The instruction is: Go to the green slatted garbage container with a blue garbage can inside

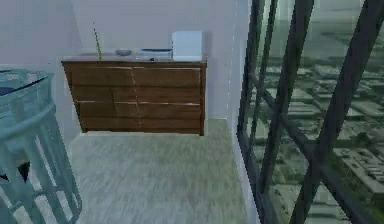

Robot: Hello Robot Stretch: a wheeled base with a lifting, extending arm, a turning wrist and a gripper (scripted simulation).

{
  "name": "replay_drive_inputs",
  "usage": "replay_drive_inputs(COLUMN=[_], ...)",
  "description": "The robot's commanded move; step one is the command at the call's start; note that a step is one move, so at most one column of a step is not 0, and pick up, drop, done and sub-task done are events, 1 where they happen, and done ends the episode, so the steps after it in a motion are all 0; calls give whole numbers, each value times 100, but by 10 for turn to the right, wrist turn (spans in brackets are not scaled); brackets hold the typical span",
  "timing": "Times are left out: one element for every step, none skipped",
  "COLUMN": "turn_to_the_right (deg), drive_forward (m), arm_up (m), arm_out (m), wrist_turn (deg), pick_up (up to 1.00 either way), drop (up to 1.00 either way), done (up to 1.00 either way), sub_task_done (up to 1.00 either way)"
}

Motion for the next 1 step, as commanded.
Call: replay_drive_inputs(turn_to_the_right=[-450], drive_forward=[0], arm_up=[0], arm_out=[0], wrist_turn=[0], pick_up=[0], drop=[0], done=[0], sub_task_done=[0])
